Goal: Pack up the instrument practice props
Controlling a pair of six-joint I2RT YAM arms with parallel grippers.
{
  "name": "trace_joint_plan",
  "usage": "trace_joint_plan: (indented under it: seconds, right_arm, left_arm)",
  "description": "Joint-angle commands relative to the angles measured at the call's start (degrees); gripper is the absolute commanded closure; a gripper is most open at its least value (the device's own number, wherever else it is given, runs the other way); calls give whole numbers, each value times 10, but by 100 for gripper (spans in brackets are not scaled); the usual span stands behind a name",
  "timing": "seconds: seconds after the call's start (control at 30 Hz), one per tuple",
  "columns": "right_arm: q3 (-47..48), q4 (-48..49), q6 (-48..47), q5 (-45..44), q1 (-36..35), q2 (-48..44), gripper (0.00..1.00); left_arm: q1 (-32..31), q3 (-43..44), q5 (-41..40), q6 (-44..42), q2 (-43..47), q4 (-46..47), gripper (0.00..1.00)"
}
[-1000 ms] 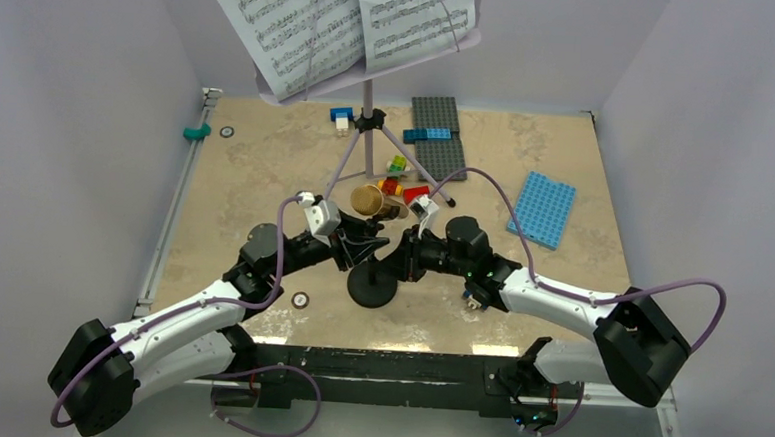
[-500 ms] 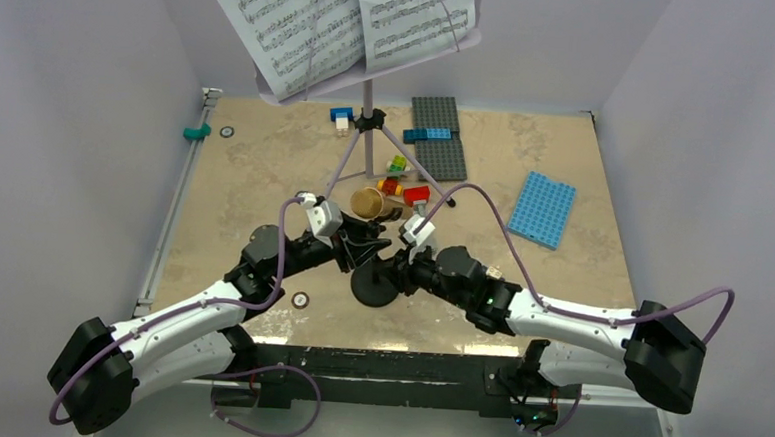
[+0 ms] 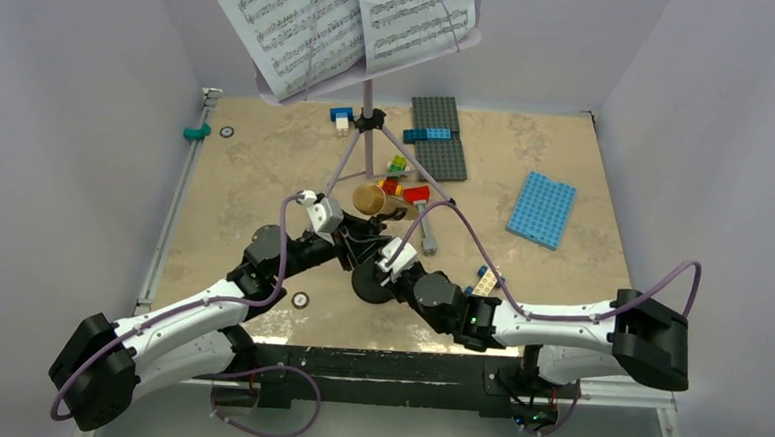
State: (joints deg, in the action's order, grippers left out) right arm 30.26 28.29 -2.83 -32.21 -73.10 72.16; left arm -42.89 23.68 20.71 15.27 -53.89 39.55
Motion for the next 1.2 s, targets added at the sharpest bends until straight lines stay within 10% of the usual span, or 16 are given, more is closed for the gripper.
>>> trace_joint_plan:
  seconds: [0.0,0.17,0.57,1.17]
  right_arm:
    - [-8,-97,30,-28,13,-61,48]
    - [30,-220,143,73,38,-111,21]
    - [-22,-132,381,517,242,-178,21]
    - [15,-107,346,447,240,-83,49]
  left_arm:
    - [-5,-5,-6,5,-1,-18,100]
    - [-6,-3,-9,0,0,-18,100]
    - [-18,1,-14,-2,4,-27,100]
    - [-41,45,-29,10,-25,-74,100]
